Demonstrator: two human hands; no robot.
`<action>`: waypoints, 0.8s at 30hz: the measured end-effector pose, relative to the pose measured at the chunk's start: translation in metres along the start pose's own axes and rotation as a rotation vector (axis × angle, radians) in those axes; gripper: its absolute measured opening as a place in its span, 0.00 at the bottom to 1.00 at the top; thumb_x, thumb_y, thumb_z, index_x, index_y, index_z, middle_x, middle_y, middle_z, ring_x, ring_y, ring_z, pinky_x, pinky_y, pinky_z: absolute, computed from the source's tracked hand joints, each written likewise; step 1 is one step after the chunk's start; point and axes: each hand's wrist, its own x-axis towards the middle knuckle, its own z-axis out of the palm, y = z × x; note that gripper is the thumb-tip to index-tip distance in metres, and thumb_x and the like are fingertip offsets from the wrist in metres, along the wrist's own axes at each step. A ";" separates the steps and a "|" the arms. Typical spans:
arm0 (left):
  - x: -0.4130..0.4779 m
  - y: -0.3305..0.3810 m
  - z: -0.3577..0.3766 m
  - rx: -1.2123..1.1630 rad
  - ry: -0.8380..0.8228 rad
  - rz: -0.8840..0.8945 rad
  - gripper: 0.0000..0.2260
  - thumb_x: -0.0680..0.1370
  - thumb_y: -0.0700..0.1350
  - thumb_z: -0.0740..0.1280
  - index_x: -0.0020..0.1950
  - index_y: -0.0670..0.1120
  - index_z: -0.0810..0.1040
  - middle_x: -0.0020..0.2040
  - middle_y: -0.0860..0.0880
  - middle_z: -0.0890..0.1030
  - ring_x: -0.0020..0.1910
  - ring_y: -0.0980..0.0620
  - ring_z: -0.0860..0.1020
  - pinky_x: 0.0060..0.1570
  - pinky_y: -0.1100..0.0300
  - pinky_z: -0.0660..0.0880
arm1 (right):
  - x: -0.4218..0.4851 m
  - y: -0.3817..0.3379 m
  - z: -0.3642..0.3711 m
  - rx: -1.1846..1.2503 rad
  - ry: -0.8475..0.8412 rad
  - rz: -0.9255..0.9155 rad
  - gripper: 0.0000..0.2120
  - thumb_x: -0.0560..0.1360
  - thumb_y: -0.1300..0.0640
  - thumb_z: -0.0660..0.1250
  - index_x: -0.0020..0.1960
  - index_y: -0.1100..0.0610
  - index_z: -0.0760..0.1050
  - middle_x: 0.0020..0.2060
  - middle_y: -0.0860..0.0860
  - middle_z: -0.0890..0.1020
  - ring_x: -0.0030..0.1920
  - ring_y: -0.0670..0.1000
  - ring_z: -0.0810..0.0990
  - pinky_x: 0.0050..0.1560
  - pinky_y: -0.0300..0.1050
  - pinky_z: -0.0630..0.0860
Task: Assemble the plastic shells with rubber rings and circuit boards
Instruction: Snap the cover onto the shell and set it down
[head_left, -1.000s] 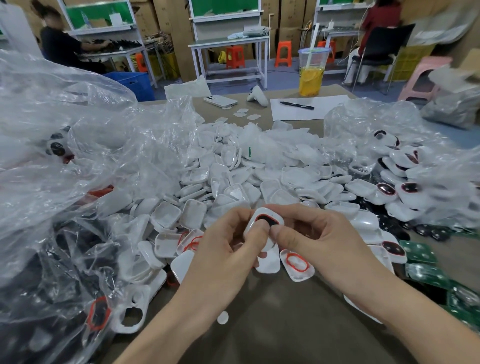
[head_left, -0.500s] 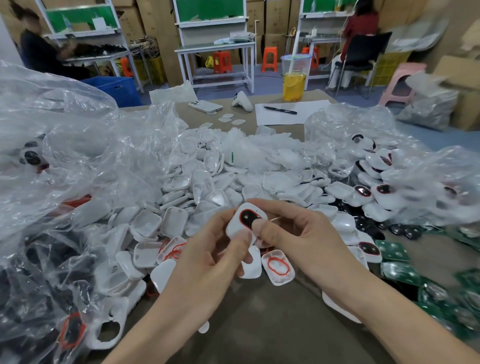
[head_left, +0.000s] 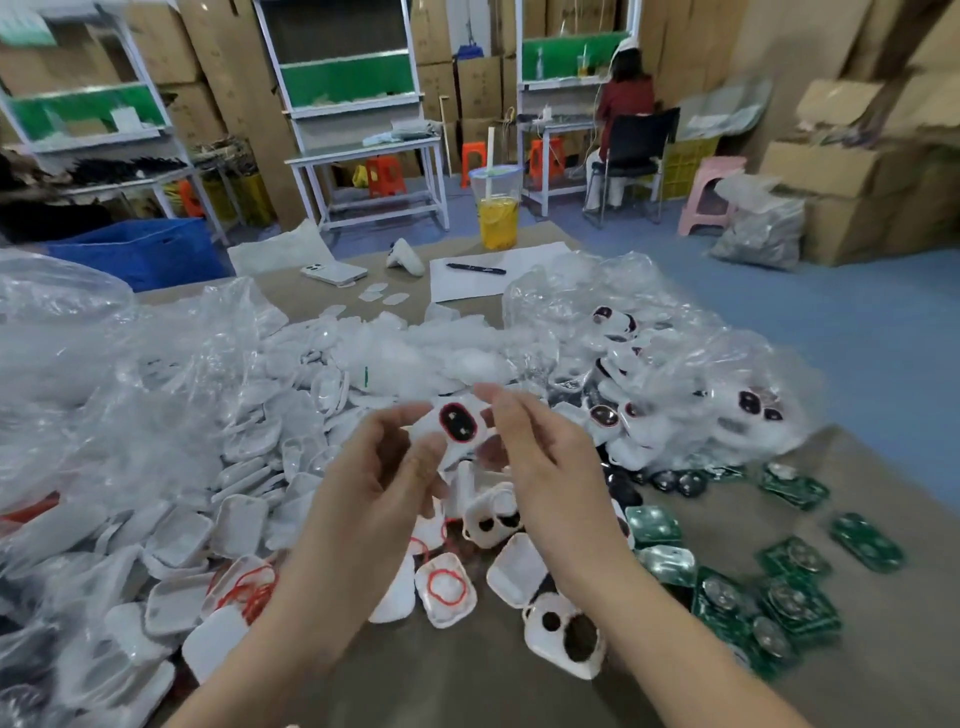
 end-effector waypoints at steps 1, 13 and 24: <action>0.015 0.003 0.009 -0.017 0.003 -0.008 0.11 0.79 0.54 0.66 0.59 0.53 0.79 0.40 0.51 0.84 0.38 0.54 0.81 0.39 0.64 0.78 | 0.003 0.000 -0.005 0.023 0.066 0.005 0.12 0.84 0.49 0.60 0.61 0.43 0.80 0.45 0.40 0.84 0.44 0.41 0.82 0.46 0.34 0.77; 0.141 0.029 0.142 0.141 -0.350 -0.178 0.13 0.81 0.48 0.68 0.62 0.42 0.76 0.53 0.43 0.82 0.37 0.52 0.79 0.44 0.58 0.78 | 0.010 0.002 -0.020 -0.078 0.425 -0.005 0.13 0.81 0.50 0.56 0.60 0.32 0.66 0.55 0.35 0.71 0.49 0.38 0.76 0.45 0.41 0.74; 0.127 0.034 0.097 -0.055 -0.322 -0.193 0.12 0.85 0.38 0.58 0.66 0.41 0.76 0.56 0.41 0.84 0.52 0.47 0.85 0.51 0.56 0.82 | 0.010 0.006 -0.013 -0.219 0.306 -0.041 0.14 0.81 0.56 0.58 0.61 0.39 0.68 0.57 0.36 0.71 0.57 0.40 0.73 0.56 0.42 0.73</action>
